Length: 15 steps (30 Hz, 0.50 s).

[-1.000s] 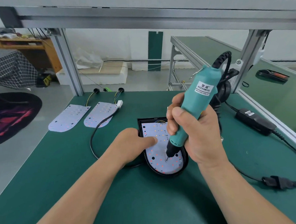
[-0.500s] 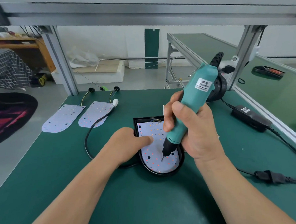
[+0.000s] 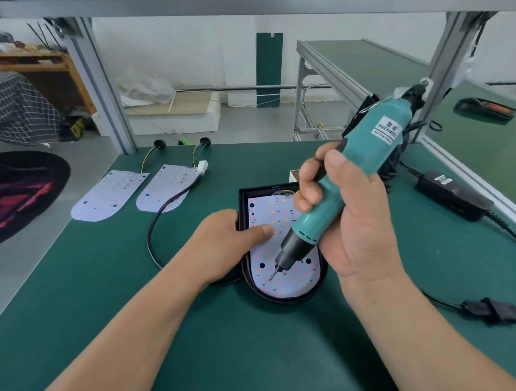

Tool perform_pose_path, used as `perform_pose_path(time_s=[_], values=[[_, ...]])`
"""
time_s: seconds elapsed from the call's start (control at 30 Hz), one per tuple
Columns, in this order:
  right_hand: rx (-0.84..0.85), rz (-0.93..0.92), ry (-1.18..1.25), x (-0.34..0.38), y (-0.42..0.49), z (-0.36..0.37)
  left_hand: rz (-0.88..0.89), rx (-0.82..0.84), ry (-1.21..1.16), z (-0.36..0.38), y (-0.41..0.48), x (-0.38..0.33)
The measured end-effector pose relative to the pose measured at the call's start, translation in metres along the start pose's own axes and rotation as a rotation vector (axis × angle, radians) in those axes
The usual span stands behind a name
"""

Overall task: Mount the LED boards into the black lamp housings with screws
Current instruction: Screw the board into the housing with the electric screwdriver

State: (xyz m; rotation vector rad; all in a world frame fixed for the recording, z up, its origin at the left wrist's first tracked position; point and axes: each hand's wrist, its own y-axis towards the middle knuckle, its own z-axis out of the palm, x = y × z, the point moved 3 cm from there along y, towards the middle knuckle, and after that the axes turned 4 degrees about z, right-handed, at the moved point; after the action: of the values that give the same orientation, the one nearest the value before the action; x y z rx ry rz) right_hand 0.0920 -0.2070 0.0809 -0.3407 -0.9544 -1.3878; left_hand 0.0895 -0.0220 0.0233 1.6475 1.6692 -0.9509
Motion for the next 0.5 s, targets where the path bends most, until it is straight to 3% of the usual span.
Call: perform_pose_path(time_s=[0.5], values=[[0.012, 0.129, -0.155, -0.0103, -0.0003, -0.0051, 0.013, -0.029, -0.054, -0.0017, 0.0005, 0.0032]])
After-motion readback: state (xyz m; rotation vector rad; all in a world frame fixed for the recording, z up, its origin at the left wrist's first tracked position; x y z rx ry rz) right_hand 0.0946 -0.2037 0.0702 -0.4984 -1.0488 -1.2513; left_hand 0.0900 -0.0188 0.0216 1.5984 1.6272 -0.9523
